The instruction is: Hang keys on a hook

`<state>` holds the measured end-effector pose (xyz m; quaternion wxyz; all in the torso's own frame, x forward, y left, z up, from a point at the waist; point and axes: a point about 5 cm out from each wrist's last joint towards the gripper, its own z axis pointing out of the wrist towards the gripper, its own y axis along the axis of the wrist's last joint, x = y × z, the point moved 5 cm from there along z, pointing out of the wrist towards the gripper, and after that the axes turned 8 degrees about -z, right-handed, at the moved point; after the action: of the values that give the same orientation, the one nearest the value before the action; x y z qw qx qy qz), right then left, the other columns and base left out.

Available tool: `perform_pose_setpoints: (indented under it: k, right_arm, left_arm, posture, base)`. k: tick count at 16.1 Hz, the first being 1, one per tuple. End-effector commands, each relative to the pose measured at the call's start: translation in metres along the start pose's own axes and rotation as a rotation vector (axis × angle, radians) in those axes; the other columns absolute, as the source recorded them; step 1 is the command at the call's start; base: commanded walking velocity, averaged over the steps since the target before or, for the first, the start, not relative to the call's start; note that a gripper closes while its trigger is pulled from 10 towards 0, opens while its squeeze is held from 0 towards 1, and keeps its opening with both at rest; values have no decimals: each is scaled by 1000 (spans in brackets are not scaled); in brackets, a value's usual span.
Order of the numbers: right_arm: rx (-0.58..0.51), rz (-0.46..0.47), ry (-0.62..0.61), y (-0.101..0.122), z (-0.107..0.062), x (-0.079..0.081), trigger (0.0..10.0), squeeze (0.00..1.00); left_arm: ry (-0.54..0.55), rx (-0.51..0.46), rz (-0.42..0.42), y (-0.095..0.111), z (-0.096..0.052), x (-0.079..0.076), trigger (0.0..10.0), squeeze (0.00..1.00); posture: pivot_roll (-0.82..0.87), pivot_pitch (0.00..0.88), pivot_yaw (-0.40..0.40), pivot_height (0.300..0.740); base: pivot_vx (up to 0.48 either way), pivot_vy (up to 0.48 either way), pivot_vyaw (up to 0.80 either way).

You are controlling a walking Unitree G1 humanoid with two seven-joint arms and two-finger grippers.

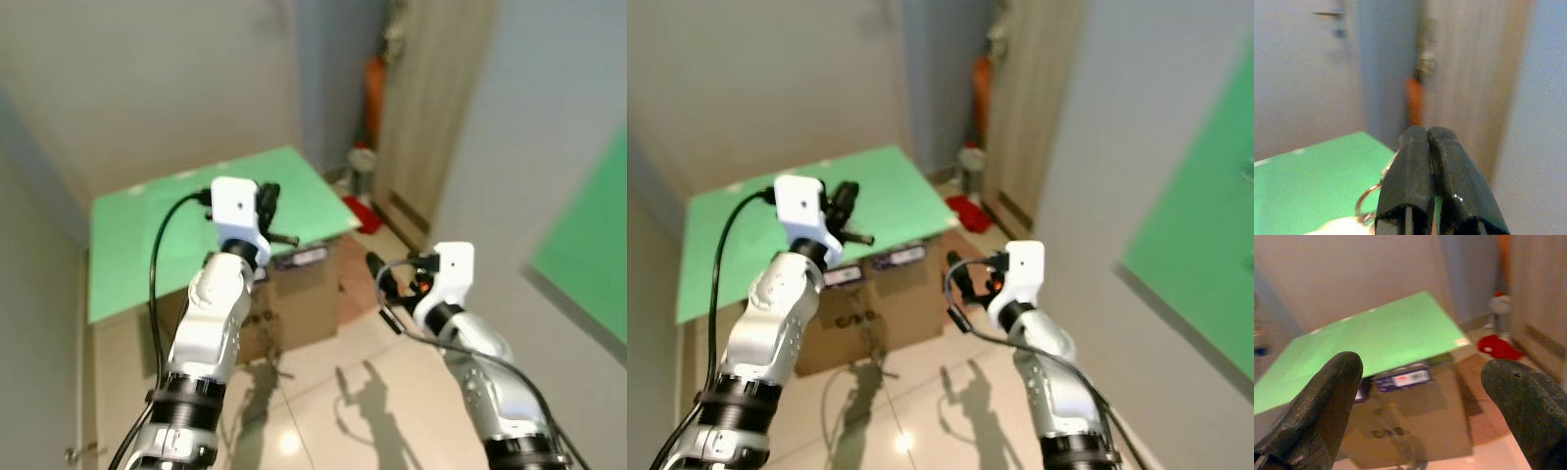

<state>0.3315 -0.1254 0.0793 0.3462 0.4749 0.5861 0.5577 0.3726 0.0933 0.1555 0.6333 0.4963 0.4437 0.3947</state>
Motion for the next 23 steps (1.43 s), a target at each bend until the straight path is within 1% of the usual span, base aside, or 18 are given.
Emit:
perform_pose_setpoints:
  k: [1,2,5,6,7,8,9,10,11,12,13,15,16,18,19,20,21,23]
  right_arm:
    - [-16,-4,-16,5,1,-2,10000,0]
    - [-17,-4,-20,5,1,-3,10000,0]
    - [-12,-6,-36,2,-1,-5,10000,0]
    - [-16,-22,-45,3,-2,-7,10000,0]
    - [-55,-49,-86,9,-3,-13,10000,0]
    - [-162,-151,-192,29,-7,-28,10000,0]
    - [-239,-252,-235,43,-10,-33,10000,0]
    - [-250,-230,-265,44,-12,-39,10000,0]
    - [-246,-228,-302,41,-13,-48,10000,0]
    - [-238,-231,-328,38,-14,-53,10000,0]
    - [-230,-208,-347,35,-14,-57,10000,0]
    - [-238,-208,-343,34,-14,-55,10000,0]
    - [-243,-211,-346,33,-13,-54,10000,0]
    - [-242,-208,-342,30,-12,-51,10000,0]
    - [-242,-206,-342,29,-12,-51,10000,0]
    - [-239,-201,-342,28,-12,-51,10000,0]
    - [-236,-198,-341,26,-12,-50,10000,0]
    - [-228,-196,-328,23,-12,-47,10000,0]
  left_arm:
    - [-58,36,18,-6,1,-9,0,0]
    - [-79,49,25,-8,0,-10,0,0]
    - [-96,57,45,-9,0,-9,0,0]
    - [-104,65,59,-10,1,-8,0,0]
    - [-109,68,62,-10,1,-8,0,0]
    - [-118,50,70,-8,0,-8,0,0]
    - [-115,21,90,-4,0,-6,0,0]
    - [-102,9,103,-3,-2,-2,0,0]
    - [-71,-12,119,-3,-4,7,0,0]
    - [-50,-18,122,-5,-6,14,0,0]
    - [-44,-4,121,-9,-8,19,0,0]
    - [-56,9,113,-11,-7,21,0,0]
    - [-69,10,119,-11,-6,19,0,0]
    - [-139,29,138,-12,-3,8,0,0]
    - [-157,30,135,-13,-3,5,0,0]
    - [-201,40,117,-15,-3,-3,0,0]
    - [-230,44,117,-16,-3,-8,0,0]
    - [-252,43,130,-15,-2,-12,0,0]
  posture:
    - [-61,0,81,740]
    - [-61,0,81,740]
    - [-61,0,83,740]
    - [-62,0,83,740]
    - [-61,0,83,740]
    - [-60,0,85,740]
    - [-60,0,86,740]
    - [-60,0,90,740]
    - [-60,0,91,740]
    - [-59,0,93,740]
    - [-57,0,95,740]
    - [-57,0,93,740]
    - [-57,0,93,740]
    - [-62,0,98,740]
    - [-62,0,99,740]
    - [-65,0,102,740]
    - [-66,0,103,740]
    - [-69,0,108,740]
  base:
    - [0,0,-763]
    - [0,0,-763]
    - [0,0,-769]
    - [0,0,-763]
    - [0,0,-763]
    - [0,0,-781]
    - [0,0,-781]
    - [0,0,-781]
    - [0,0,-763]
    - [0,0,-763]
    - [0,0,-763]
    - [0,0,-759]
    - [0,0,-763]
    - [0,0,-753]
    - [0,0,-750]
    - [0,0,-744]
    - [0,0,-744]
    - [0,480,-744]
